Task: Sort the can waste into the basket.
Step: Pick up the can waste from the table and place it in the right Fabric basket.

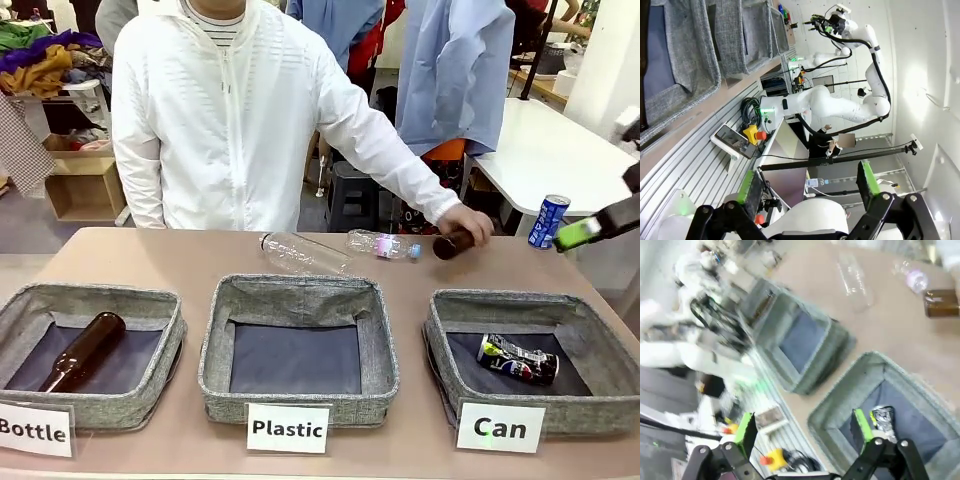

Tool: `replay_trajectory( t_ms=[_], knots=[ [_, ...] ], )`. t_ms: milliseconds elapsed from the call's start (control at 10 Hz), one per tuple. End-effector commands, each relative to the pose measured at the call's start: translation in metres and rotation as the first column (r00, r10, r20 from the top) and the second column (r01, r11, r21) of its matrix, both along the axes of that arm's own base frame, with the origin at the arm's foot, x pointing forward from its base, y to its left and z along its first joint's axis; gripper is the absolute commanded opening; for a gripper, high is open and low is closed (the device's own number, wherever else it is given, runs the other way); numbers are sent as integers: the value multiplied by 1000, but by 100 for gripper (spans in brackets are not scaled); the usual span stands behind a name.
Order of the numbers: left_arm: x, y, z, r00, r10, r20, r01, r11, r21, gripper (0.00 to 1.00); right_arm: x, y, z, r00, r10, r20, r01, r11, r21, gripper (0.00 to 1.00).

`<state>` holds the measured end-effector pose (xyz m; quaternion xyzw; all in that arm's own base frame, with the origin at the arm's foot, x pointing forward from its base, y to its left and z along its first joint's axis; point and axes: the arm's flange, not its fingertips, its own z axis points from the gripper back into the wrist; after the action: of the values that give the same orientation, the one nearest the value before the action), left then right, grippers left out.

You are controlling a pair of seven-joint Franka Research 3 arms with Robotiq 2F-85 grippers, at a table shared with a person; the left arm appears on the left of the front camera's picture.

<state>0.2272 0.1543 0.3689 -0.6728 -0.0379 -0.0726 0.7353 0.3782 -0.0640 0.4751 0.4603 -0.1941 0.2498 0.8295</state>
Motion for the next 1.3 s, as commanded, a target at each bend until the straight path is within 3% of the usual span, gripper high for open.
replay_trajectory(
  t_ms=[0,200,300,400,1200],
  knots=[
    [-2,1,0,1000,-11,19,11,1000,-6,100,4,-35,-22,927,-281,-247,374,698,611,100],
    [-2,1,0,1000,-11,19,11,1000,-6,100,4,-51,-38,895,-337,-291,444,633,634,100],
    [-2,1,0,1000,-11,19,11,1000,-6,100,15,-47,-44,884,-402,-239,461,664,589,100],
    [-2,1,0,1000,-11,19,11,1000,-6,100,-5,-59,-35,968,-179,-175,236,885,402,100],
    [-2,1,0,1000,-11,19,11,1000,-6,100,-5,-59,-35,968,-179,-175,236,885,402,100]
  ],
)
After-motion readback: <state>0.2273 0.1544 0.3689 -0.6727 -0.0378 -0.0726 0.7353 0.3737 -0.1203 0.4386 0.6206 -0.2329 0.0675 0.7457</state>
